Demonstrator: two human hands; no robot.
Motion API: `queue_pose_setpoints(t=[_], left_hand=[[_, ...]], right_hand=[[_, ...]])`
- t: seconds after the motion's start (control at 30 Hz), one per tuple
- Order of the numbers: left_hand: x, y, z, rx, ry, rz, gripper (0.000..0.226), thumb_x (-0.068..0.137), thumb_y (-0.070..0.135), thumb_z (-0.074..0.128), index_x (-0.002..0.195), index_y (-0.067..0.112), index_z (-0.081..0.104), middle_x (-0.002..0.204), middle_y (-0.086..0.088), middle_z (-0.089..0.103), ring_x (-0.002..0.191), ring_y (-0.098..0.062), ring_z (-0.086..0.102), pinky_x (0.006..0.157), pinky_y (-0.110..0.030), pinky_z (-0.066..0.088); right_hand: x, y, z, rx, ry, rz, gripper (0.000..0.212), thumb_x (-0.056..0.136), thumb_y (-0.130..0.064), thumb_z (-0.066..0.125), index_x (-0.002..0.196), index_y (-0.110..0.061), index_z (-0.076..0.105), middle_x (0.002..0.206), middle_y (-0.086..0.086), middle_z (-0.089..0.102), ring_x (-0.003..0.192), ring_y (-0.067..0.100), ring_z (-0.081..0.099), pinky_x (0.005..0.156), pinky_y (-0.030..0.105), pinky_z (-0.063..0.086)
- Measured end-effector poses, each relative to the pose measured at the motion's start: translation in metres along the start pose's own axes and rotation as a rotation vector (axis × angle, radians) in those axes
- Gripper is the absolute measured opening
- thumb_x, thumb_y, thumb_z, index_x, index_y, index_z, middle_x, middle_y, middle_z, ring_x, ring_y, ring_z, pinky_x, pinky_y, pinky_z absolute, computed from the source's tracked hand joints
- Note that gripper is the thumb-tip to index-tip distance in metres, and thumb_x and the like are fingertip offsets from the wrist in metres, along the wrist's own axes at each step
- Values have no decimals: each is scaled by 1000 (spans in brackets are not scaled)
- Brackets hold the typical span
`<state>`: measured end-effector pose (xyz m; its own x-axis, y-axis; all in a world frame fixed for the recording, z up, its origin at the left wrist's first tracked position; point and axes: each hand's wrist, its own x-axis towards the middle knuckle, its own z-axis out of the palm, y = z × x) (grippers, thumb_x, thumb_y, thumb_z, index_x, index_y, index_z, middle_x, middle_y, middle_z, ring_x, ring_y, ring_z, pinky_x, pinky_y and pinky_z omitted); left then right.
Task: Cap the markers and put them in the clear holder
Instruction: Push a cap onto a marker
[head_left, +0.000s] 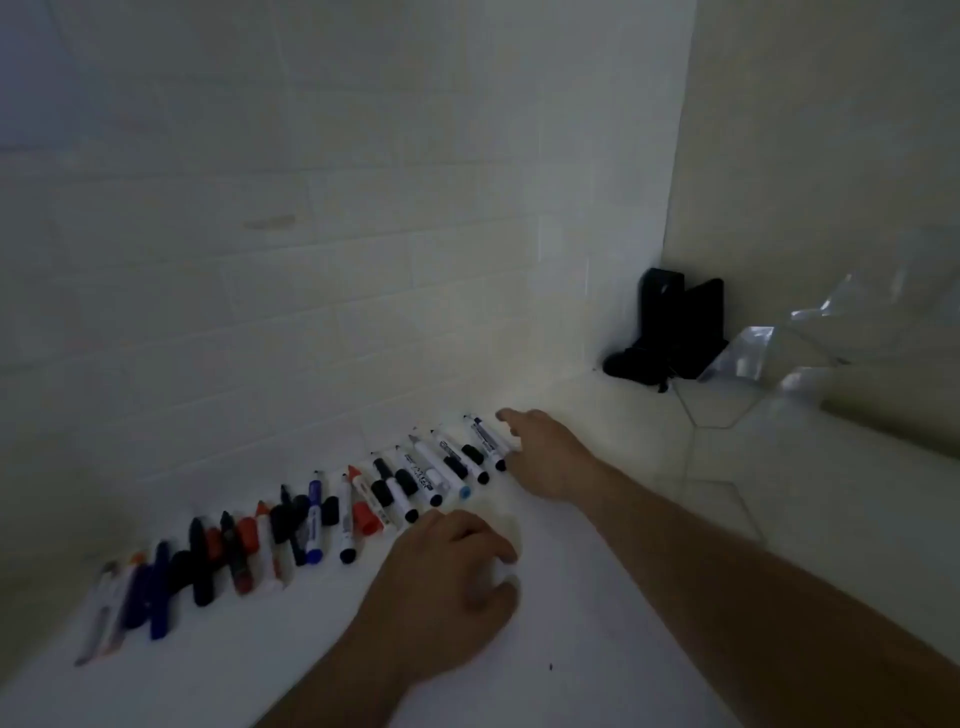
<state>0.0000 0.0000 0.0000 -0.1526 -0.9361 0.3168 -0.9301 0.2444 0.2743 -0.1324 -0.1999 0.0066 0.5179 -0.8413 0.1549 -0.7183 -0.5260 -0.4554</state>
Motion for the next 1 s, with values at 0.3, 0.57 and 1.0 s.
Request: queue_pose_setpoints(t=[0.3, 0.57, 1.0], left_hand=[[3, -4, 4, -19, 38, 30, 34, 84, 62, 50, 112, 45, 60, 113, 26, 50, 104, -4, 44, 92, -29, 41], [5, -5, -1, 12, -63, 29, 37, 85, 63, 49, 116, 45, 58, 112, 22, 50, 105, -6, 46, 91, -26, 41], [67, 18, 34, -222, 20, -19, 23, 86, 54, 60, 100, 37, 54, 89, 14, 61, 73, 0, 57, 64, -22, 48]], right_hand=[[-1, 0, 7, -166, -26, -87, 20, 96, -20, 49, 108, -19, 65, 119, 11, 57, 105, 28, 56, 102, 38, 40], [-100, 10, -14, -80, 4, -113, 30, 99, -31, 54, 123, -19, 68, 119, -1, 55, 96, 18, 59, 88, 30, 48], [-120, 24, -14, 26, -18, -119, 30, 96, -17, 61, 124, -24, 68, 119, -4, 55, 105, 10, 55, 90, 21, 42]])
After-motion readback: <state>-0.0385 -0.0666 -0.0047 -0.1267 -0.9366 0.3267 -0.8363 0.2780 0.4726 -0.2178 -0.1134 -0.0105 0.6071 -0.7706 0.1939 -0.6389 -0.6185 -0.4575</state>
